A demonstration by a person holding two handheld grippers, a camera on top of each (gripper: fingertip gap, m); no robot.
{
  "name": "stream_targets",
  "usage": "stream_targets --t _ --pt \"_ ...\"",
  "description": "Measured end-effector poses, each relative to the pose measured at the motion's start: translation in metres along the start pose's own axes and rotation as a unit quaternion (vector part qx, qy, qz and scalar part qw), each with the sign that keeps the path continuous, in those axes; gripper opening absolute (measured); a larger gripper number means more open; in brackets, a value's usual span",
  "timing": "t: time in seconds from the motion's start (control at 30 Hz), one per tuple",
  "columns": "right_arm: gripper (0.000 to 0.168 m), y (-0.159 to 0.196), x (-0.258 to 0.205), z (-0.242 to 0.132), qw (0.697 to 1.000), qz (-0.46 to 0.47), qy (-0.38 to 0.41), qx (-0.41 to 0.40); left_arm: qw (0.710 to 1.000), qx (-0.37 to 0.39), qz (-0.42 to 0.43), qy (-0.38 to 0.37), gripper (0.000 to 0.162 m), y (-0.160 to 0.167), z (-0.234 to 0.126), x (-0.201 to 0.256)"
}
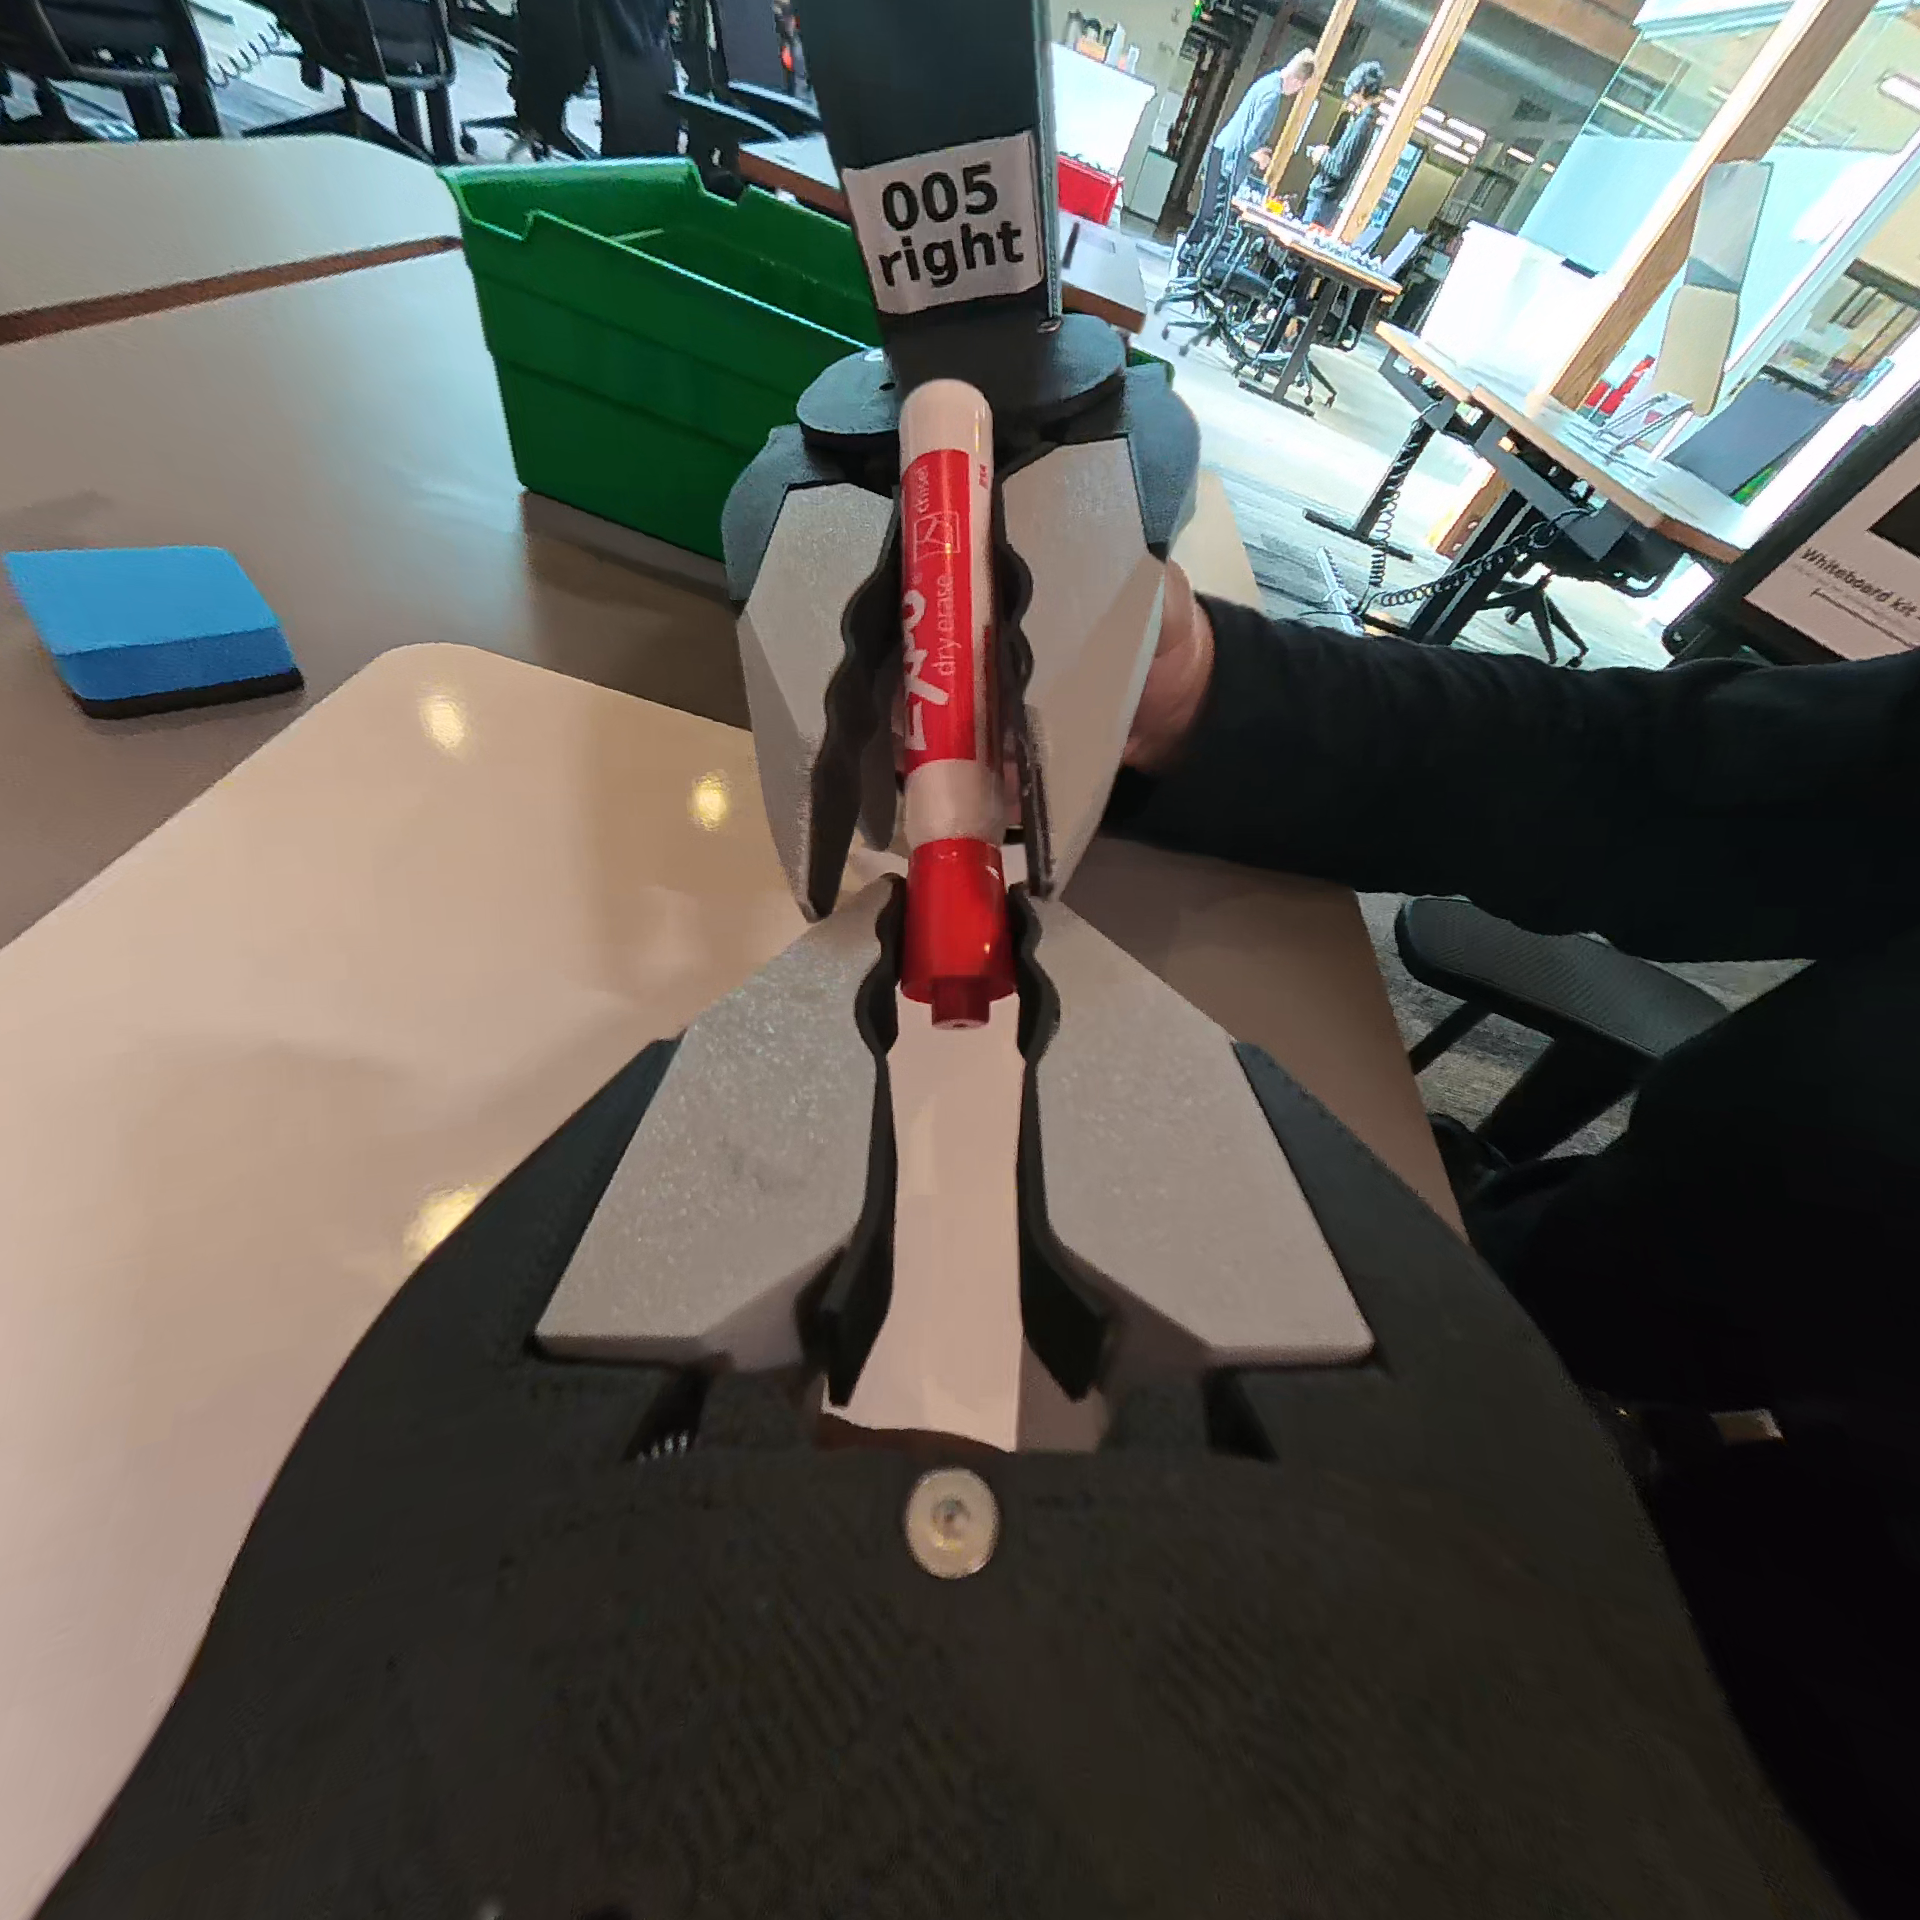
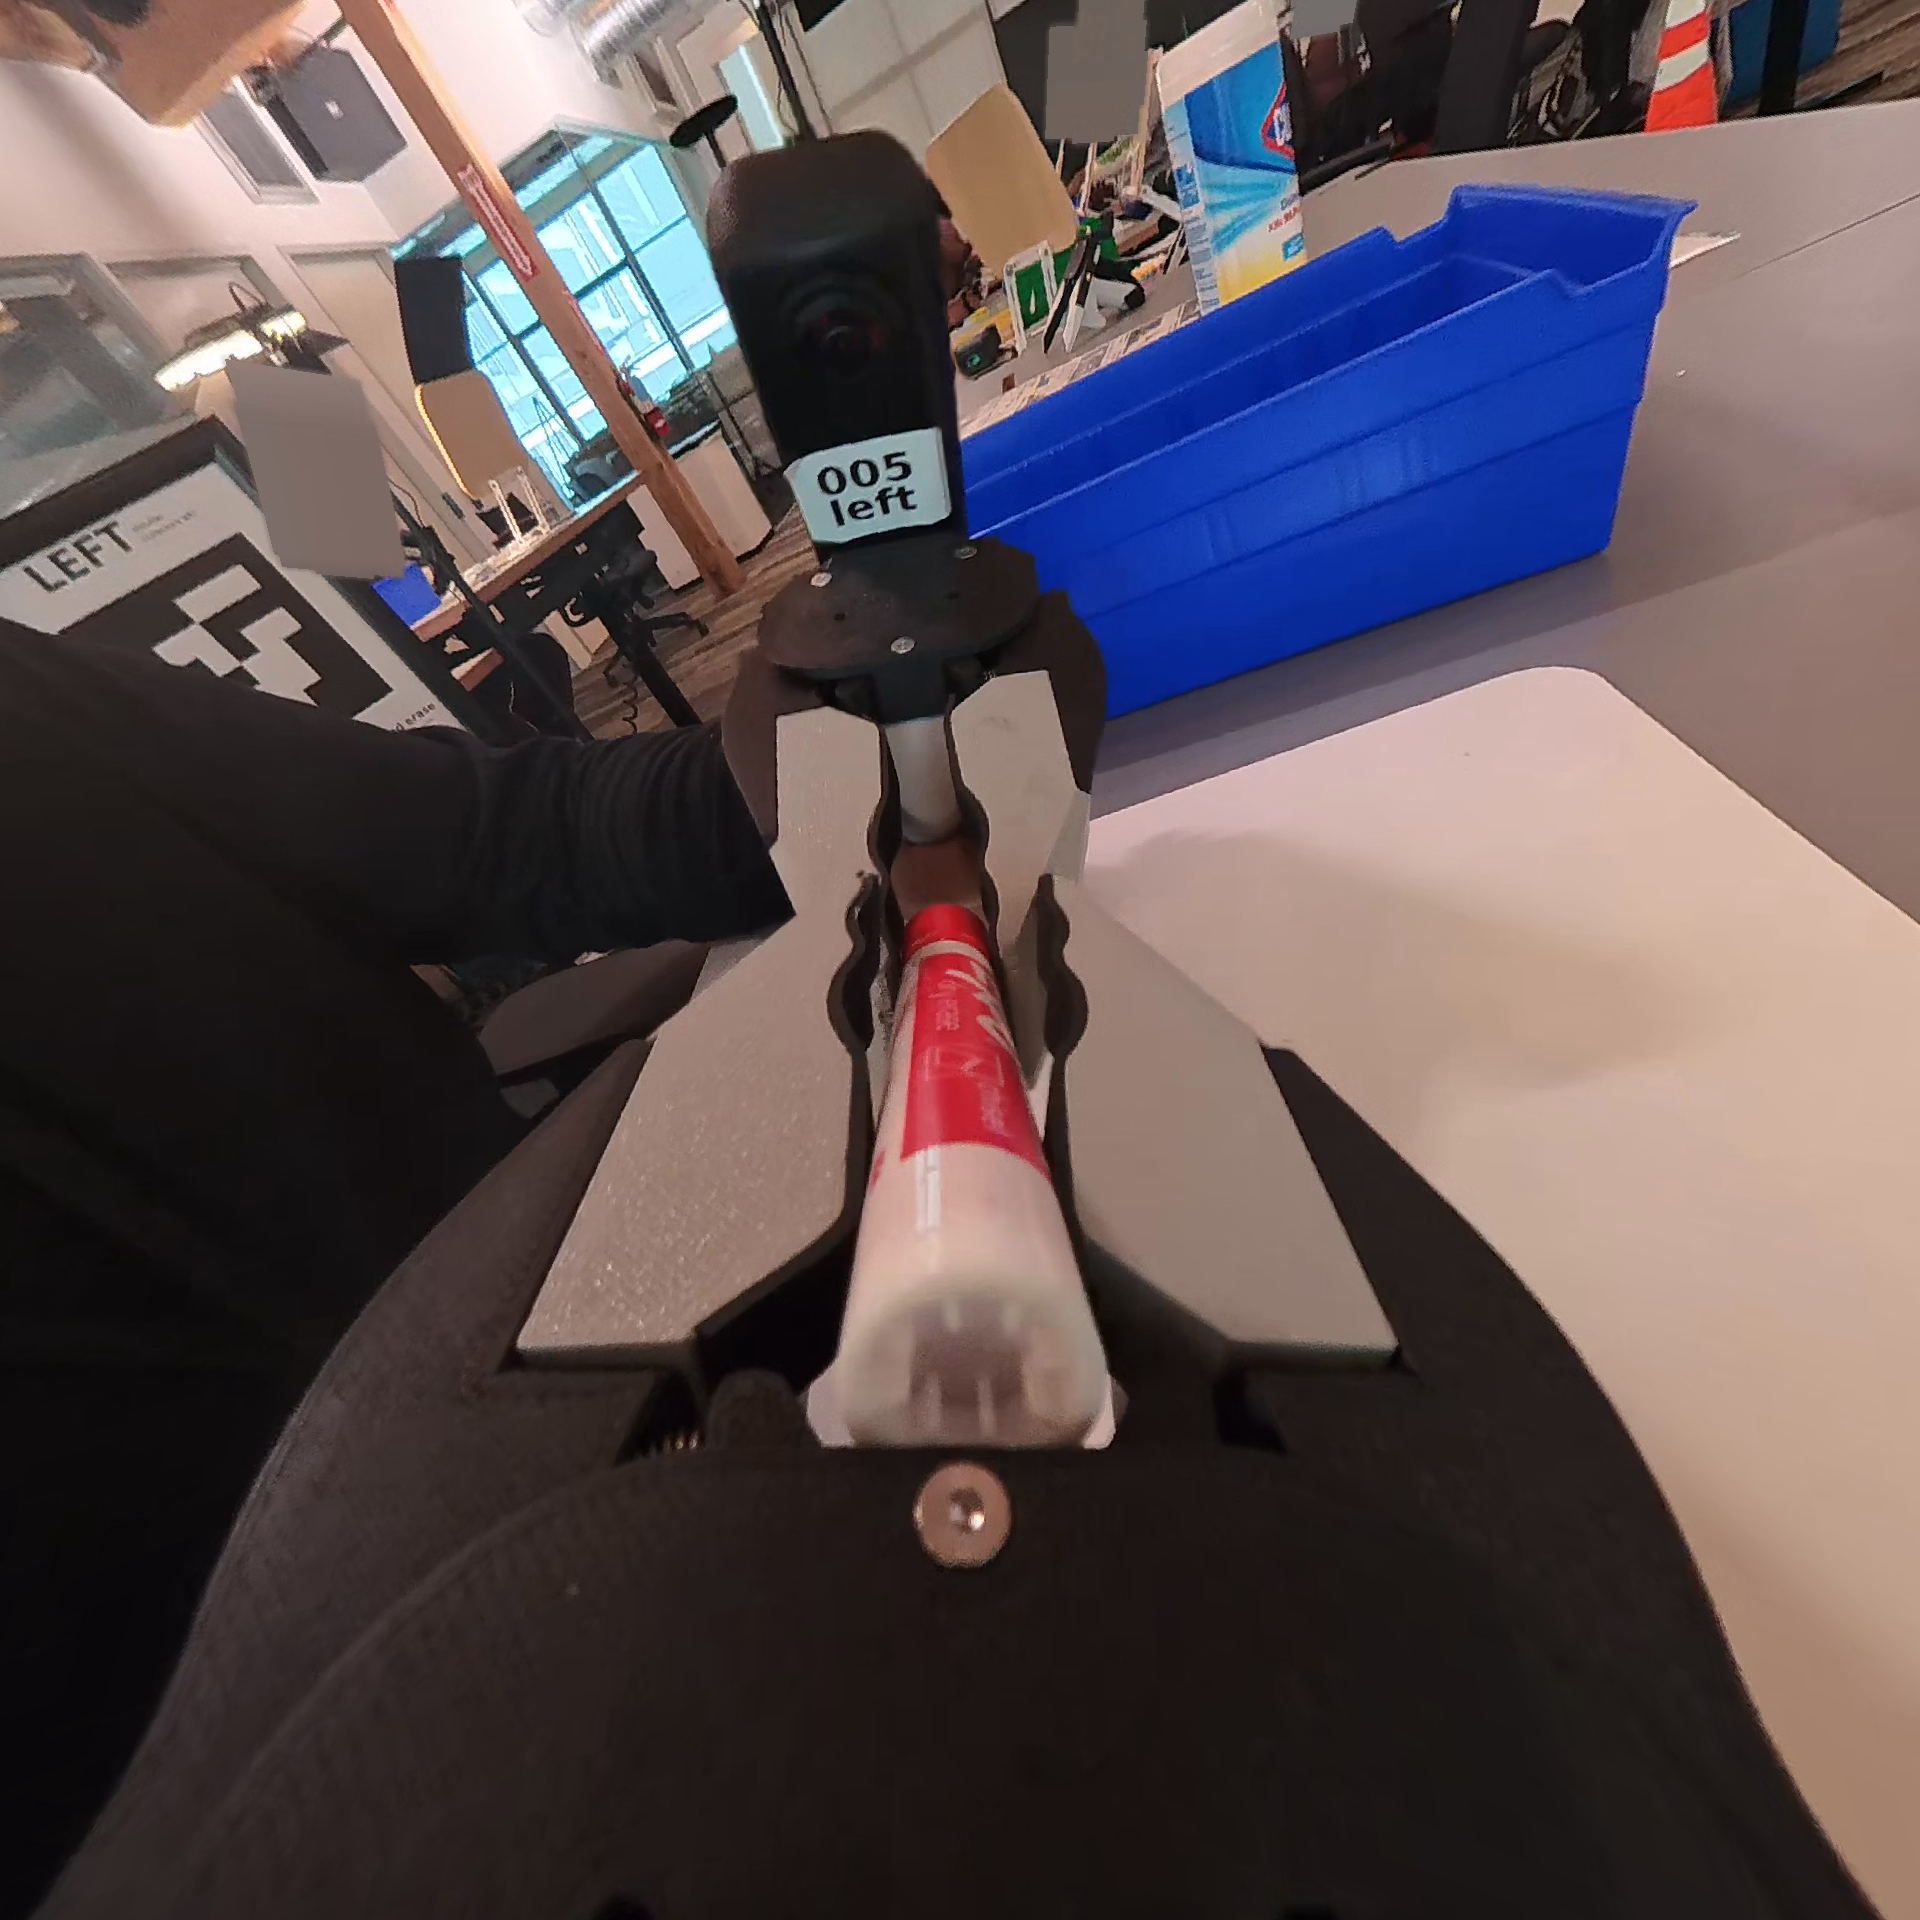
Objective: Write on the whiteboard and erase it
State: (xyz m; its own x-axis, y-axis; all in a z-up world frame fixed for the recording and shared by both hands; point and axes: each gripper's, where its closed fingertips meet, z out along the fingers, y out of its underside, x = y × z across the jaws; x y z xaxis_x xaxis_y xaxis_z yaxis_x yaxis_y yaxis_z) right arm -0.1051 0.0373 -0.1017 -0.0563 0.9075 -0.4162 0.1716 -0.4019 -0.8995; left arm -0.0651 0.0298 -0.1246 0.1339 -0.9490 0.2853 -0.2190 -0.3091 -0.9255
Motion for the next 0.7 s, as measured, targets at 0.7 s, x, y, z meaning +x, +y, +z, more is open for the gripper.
stream_targets --t 0.7 --pt "0.027 0.007 0.002 0.007 1.000 0.019 0.003 -0.016 0.999 -0.048 0.001 0.014 0.020 0.018 0.010 0.007"
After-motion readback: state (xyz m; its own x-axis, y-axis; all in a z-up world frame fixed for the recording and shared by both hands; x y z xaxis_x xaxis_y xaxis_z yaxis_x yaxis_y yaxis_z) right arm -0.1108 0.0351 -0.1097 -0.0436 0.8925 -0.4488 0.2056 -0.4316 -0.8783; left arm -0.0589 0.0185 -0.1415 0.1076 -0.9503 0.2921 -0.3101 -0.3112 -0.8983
